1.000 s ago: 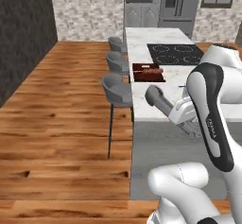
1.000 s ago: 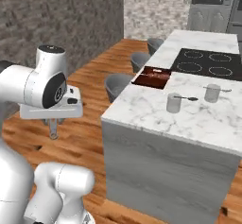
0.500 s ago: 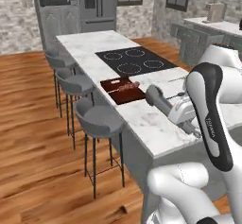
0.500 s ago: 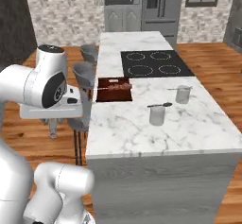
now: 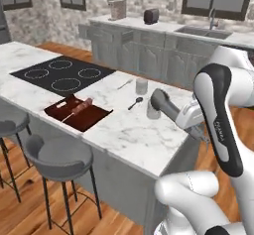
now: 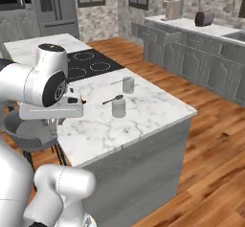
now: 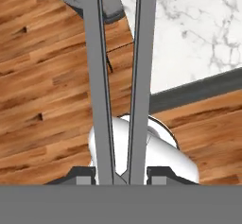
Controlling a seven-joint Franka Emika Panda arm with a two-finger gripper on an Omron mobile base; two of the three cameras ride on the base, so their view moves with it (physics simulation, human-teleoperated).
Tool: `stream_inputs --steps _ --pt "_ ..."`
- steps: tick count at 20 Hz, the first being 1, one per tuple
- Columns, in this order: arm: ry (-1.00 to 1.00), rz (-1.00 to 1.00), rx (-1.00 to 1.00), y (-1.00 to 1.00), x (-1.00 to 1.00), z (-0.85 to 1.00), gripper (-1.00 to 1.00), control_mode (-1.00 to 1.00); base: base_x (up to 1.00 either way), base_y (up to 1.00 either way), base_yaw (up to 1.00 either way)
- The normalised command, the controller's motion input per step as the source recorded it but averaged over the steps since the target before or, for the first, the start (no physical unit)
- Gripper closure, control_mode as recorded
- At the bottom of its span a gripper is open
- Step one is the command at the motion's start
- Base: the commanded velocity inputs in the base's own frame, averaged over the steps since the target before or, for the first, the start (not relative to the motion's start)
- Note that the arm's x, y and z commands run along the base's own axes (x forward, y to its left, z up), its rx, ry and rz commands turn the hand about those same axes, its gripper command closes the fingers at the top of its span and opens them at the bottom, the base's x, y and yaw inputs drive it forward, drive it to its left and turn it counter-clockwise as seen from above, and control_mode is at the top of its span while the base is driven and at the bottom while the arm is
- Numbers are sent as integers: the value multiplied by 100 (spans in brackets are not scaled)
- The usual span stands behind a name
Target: Take the tongs from the drawer on the left and place them on the dining counter next to the tray containing the kebab skewer.
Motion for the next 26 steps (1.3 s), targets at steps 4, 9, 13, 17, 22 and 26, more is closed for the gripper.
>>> stream_inputs --steps 4,9,13,17,22,26 --pt "0 0 0 0 0 0 100 100 0 37 -88" --pt "0 0 0 0 0 0 100 100 -4 91 -62" --pt "0 0 0 0 0 0 100 100 -54 88 -37" --pt "0 0 0 0 0 0 100 100 -30 93 -28" --pt "0 0 0 0 0 0 100 100 10 83 -51" --pt "0 0 0 0 0 0 100 100 48 69 -61"
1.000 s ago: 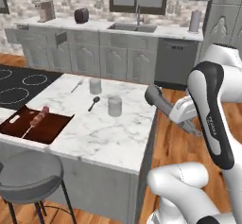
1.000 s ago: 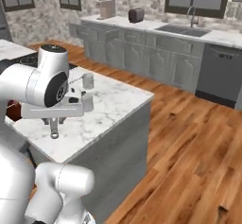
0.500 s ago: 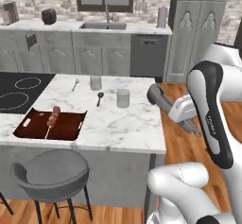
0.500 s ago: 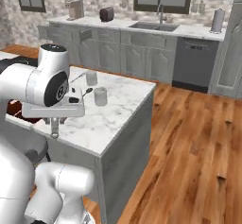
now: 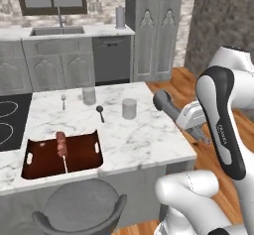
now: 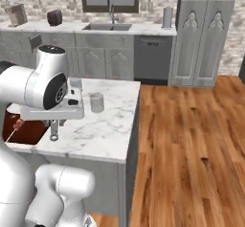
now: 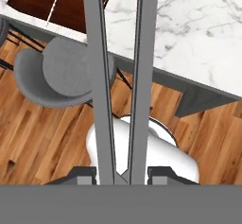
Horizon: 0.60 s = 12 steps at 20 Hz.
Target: Take the tongs from the drawer on the left and place them on the dining counter next to the tray containing the kebab skewer.
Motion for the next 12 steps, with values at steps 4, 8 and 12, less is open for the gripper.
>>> stream_inputs --steps 4,8,12 --pt "0 0 0 0 0 0 100 100 30 58 -46" --pt "0 0 0 0 0 0 100 100 0 0 -3" --pt "0 0 0 0 0 0 100 100 0 0 0"
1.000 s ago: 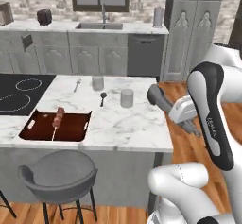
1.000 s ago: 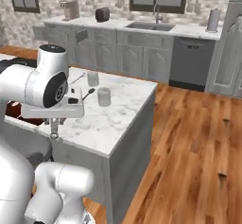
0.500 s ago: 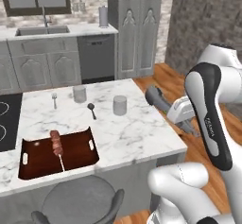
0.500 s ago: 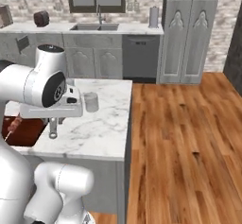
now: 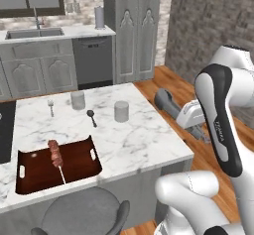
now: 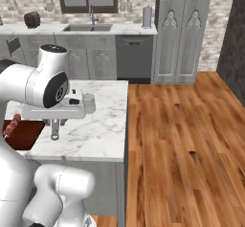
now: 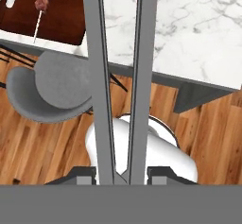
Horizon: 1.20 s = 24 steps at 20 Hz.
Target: Take the tongs from the drawer on the left and place them on the dining counter next to the tray containing the kebab skewer.
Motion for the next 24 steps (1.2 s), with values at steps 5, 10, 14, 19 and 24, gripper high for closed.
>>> stream_inputs --steps 5,10,14,19,24 --pt "0 0 0 0 0 0 100 100 0 0 0" --pt "0 0 0 17 3 0 100 -100 0 0 0" --pt "1 -22 -14 100 44 -4 100 -100 0 0 0" --pt "0 -27 -3 78 35 -20 100 -100 0 0 0" --pt "-2 -10 3 32 30 -54 100 -100 0 0 0"
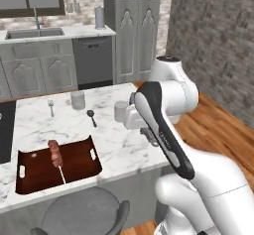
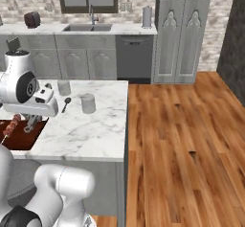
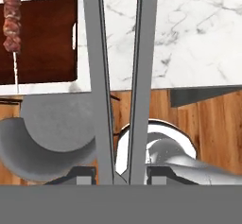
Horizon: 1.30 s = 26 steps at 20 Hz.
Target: Take the tongs from the drawer on the left and place them on the dining counter next to the tray containing the kebab skewer.
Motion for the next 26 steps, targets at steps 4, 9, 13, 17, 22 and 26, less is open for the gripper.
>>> stream_inputs --steps 4,9,13,17,22,26 --pt "0 0 6 27 35 -79 100 -100 0 0 0" --pt "4 0 1 35 43 -61 100 -100 0 0 0" --pt "12 0 0 23 51 -30 100 -100 0 0 0" --pt "9 2 0 14 79 -33 100 -100 0 0 0" --pt "2 1 0 11 69 -20 100 -100 0 0 0" --pt "10 1 -6 24 43 -1 100 -100 0 0 0"
